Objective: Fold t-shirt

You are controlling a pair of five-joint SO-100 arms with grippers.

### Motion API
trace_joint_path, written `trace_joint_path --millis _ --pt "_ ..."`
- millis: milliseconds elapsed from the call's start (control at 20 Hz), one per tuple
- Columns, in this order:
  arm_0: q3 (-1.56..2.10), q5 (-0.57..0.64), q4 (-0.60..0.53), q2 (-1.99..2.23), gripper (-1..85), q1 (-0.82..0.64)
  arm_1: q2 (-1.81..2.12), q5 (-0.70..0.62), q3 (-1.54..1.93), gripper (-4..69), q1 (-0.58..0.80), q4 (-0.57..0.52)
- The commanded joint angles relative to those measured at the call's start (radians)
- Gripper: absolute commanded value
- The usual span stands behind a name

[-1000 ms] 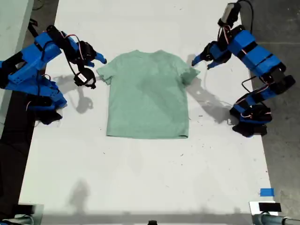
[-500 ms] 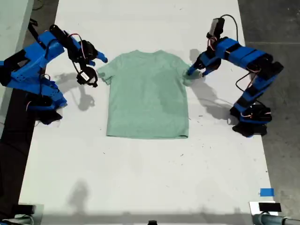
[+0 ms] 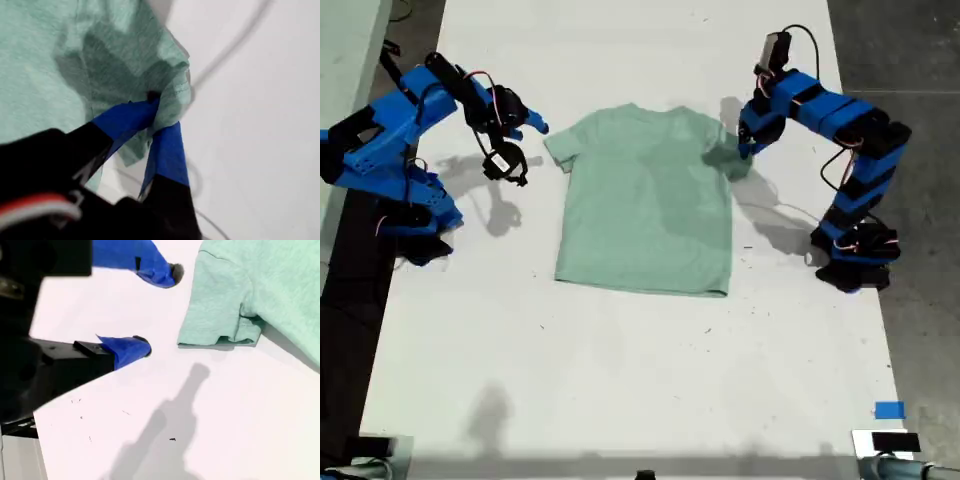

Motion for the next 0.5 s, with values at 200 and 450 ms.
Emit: trace_joint_path --millis 200,450 --pt "0.014 0.005 -0.006 0.034 22.3 -0.012 0.249 0.061 -0.212 1.4 -0.143 0.115" --pt "0.018 0.0 -0.012 0.037 22.2 -0.011 0.078 0.173 -0.465 1.4 -0.356 0.046"
